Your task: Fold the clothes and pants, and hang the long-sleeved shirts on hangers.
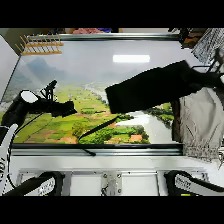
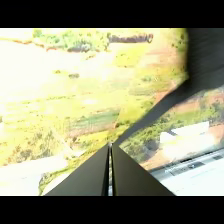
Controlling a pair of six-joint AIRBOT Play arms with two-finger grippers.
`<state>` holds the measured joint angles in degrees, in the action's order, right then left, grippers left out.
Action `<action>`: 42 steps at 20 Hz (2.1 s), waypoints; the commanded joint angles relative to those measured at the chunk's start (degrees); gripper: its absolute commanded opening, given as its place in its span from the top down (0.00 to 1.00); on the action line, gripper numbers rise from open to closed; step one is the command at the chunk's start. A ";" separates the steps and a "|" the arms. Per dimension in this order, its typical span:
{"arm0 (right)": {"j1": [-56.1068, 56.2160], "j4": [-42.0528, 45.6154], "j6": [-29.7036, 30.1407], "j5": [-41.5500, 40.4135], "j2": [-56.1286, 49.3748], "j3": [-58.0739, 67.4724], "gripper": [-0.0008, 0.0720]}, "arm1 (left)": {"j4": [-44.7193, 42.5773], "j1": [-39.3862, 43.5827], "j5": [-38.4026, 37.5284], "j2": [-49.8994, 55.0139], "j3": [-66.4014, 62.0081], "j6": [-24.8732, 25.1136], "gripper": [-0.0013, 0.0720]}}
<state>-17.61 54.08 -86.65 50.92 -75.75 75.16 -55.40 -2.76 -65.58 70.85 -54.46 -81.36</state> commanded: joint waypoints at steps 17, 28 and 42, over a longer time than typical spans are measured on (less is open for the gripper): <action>-23.30 29.68 -28.98 1.11 -1.68 17.90 0.98 | 0.04 0.68 -0.85 -0.02 0.02 -0.09 0.96; -16.11 43.21 -27.82 26.43 23.89 -4.70 0.98 | -0.57 12.09 -0.44 -0.02 0.04 0.02 0.96; -15.52 43.54 -16.11 27.47 35.08 -27.12 0.11 | -0.55 13.25 -2.49 -0.02 0.04 0.66 0.96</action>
<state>-33.08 96.97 -109.67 81.06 -40.95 49.12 -55.92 10.44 -67.53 70.83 -54.43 -80.90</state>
